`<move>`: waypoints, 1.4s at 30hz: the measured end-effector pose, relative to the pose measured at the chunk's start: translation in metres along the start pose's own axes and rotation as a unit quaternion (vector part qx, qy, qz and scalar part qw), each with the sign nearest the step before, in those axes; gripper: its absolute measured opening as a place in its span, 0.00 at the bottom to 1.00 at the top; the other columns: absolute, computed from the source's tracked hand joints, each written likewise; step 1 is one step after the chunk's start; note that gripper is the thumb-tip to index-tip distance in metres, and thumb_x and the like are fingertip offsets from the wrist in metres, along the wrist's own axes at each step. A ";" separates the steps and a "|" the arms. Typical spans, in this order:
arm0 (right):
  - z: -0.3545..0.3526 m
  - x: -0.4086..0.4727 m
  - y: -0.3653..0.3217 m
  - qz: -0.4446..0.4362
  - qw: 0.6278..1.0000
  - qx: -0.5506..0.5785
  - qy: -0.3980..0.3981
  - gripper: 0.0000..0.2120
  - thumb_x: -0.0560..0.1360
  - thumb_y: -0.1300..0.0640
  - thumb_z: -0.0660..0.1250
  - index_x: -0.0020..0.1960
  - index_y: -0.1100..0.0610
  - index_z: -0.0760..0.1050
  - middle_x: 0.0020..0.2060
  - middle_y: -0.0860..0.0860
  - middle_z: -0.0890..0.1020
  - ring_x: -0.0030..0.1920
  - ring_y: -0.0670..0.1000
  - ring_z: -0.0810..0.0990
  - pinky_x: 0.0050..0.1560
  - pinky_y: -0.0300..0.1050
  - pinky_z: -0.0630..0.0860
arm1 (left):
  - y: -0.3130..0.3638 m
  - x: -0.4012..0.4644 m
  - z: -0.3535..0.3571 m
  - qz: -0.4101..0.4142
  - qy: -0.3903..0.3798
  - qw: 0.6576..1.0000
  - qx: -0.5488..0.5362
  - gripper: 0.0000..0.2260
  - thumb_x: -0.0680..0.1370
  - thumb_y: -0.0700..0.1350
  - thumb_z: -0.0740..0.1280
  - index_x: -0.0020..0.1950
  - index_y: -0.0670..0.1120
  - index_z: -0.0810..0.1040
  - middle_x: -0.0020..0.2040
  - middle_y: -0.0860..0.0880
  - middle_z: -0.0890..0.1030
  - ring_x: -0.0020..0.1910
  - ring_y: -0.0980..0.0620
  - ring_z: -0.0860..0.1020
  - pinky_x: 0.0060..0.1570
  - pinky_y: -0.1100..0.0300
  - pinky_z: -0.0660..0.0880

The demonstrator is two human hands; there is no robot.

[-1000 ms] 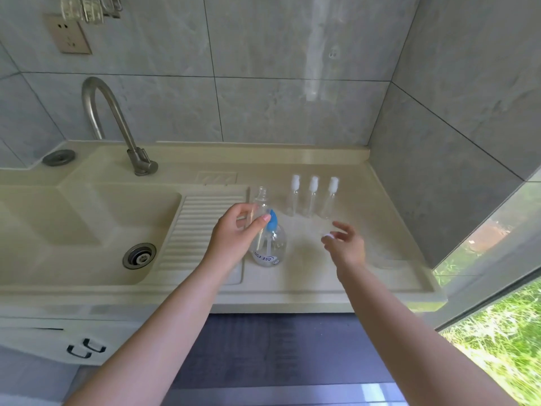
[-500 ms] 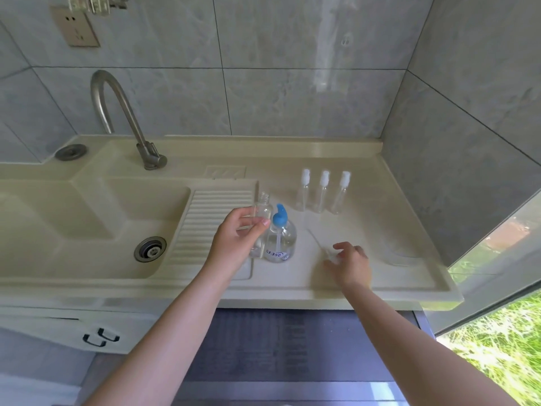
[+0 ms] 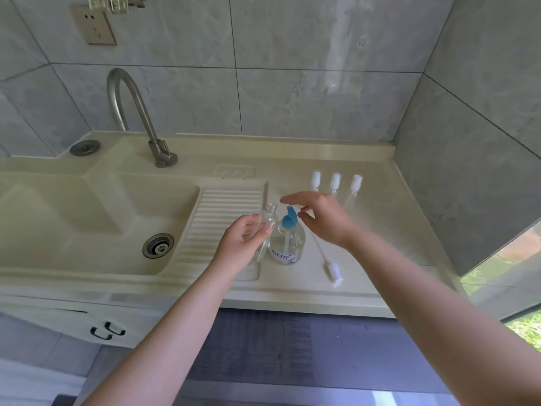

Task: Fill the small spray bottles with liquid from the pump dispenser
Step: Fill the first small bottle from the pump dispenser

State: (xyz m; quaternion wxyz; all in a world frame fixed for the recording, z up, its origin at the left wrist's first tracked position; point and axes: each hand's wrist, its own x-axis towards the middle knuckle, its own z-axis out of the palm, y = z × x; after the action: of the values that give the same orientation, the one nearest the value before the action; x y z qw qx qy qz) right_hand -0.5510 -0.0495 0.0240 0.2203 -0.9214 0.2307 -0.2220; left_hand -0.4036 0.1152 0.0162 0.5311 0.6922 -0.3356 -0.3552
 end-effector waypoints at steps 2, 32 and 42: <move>0.000 0.005 0.003 -0.016 1.000 -0.018 -0.007 0.23 0.74 0.76 0.62 0.62 0.59 0.82 0.58 0.53 0.84 0.54 0.49 0.83 0.54 0.23 0.70 | -0.001 0.000 -0.003 -0.002 -0.010 1.000 0.001 0.18 0.77 0.52 0.71 0.65 0.52 0.76 0.60 0.55 0.79 0.61 0.56 0.76 0.54 0.60 0.74; -0.010 0.010 0.006 0.027 0.998 0.015 -0.054 0.09 0.75 0.61 0.73 0.56 0.58 0.82 0.45 0.51 0.84 0.45 0.48 0.83 0.48 0.35 0.79 | -0.024 0.021 -0.023 -0.006 -0.037 0.996 0.081 0.14 0.75 0.50 0.74 0.59 0.53 0.78 0.54 0.56 0.83 0.57 0.55 0.79 0.60 0.56 0.75; 0.016 0.000 0.000 0.086 0.993 0.066 0.052 0.10 0.75 0.58 0.75 0.47 0.61 0.76 0.42 0.51 0.83 0.41 0.47 0.82 0.42 0.31 0.75 | -0.015 0.031 -0.024 0.016 -0.057 0.985 0.161 0.15 0.74 0.47 0.74 0.59 0.50 0.78 0.54 0.55 0.82 0.56 0.56 0.78 0.58 0.59 0.73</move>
State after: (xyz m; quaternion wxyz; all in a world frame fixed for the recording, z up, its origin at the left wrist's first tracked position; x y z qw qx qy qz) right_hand -0.5431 -0.0444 0.0113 0.2868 -0.8686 0.3054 -0.2647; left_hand -0.3653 0.1043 0.0019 0.3981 0.7419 -0.4290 -0.3272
